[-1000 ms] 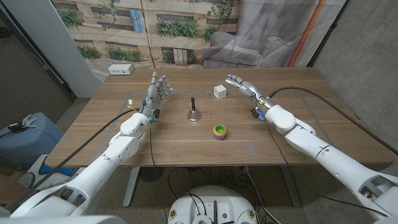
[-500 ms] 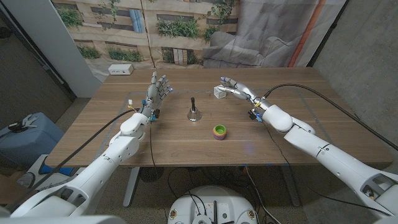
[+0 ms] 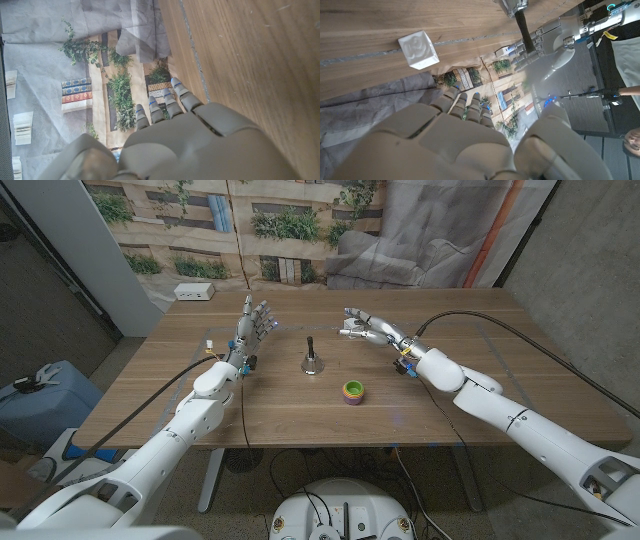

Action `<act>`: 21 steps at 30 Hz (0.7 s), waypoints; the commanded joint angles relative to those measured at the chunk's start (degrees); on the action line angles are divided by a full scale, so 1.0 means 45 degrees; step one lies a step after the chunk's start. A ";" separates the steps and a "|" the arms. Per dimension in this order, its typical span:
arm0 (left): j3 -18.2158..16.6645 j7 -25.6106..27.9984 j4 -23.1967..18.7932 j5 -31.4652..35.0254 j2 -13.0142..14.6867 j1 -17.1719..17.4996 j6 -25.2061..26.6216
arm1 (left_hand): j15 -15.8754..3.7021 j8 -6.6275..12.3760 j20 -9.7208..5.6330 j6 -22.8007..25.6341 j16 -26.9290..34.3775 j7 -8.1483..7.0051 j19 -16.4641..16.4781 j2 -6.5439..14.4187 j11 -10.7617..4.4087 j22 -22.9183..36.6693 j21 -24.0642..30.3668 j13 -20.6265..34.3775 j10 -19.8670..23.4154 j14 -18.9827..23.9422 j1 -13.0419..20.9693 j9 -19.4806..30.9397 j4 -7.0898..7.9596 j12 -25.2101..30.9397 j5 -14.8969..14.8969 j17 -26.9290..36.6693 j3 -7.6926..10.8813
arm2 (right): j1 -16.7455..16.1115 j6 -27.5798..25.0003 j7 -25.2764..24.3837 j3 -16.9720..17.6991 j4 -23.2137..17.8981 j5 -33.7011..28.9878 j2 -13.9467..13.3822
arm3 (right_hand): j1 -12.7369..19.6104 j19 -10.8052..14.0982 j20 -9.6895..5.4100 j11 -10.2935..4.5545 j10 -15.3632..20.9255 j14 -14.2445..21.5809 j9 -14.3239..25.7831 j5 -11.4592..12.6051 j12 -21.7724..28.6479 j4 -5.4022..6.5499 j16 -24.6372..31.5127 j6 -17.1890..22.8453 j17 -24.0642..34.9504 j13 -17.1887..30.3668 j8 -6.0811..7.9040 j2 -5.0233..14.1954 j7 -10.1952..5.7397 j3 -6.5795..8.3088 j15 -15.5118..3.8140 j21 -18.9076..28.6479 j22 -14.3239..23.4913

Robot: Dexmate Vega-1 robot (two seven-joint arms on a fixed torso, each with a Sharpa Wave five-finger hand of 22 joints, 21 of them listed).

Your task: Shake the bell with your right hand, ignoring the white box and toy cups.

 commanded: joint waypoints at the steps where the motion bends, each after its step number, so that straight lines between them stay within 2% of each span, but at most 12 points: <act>1: -0.0003 -0.0004 -0.0001 -0.0003 0.0002 0.0002 0.0000 | -0.1259 0.0077 0.0011 0.0001 0.0070 -0.0078 0.0100 0.0088 -0.0056 0.0071 0.0088 0.0064 0.0018 0.0112 0.0019 0.0054 0.0087 0.0073 0.0081 0.0058 -0.0009 | 0.0254 -0.0720 0.0000 -0.0570 -0.0335 -0.1215 0.0171 | 0.0206 0.0162 0.0241 -0.0012 0.0023 0.0074 0.0020 -0.0042 0.0062 -0.0086 0.0075 -0.0111 -0.0038 0.0024 -0.0023 -0.0114 -0.0047 -0.0006 0.0173 -0.0052 0.0018; 10: -0.0003 -0.0004 -0.0002 -0.0002 0.0003 0.0003 0.0001 | -0.1252 0.0075 0.0015 -0.0002 0.0075 -0.0078 0.0102 0.0086 -0.0064 0.0071 0.0089 0.0064 0.0019 0.0125 0.0019 0.0054 0.0086 0.0073 0.0081 0.0058 -0.0010 | 0.0525 -0.0808 0.0121 -0.0960 -0.0223 -0.1591 0.0421 | 0.0262 0.0188 0.0281 -0.0054 0.0078 0.0078 0.0028 -0.0039 0.0093 -0.0087 0.0090 -0.0135 -0.0081 0.0031 -0.0012 -0.0203 -0.0059 -0.0012 0.0241 -0.0083 0.0024; 21: -0.0003 -0.0004 0.0000 -0.0003 0.0001 0.0001 0.0000 | -0.1253 0.0074 0.0024 -0.0003 0.0069 -0.0078 0.0100 0.0086 -0.0066 0.0071 0.0088 0.0064 0.0010 0.0111 0.0021 0.0054 0.0086 0.0069 0.0082 0.0058 -0.0009 | 0.0867 -0.0481 -0.0042 -0.1429 0.0384 -0.1971 0.0873 | 0.0423 0.0379 0.0341 -0.0070 0.0343 0.0312 0.0041 -0.0015 0.0199 -0.0092 0.0198 -0.0027 -0.0157 0.0052 0.0064 -0.0300 0.0122 0.0021 0.0195 -0.0080 0.0031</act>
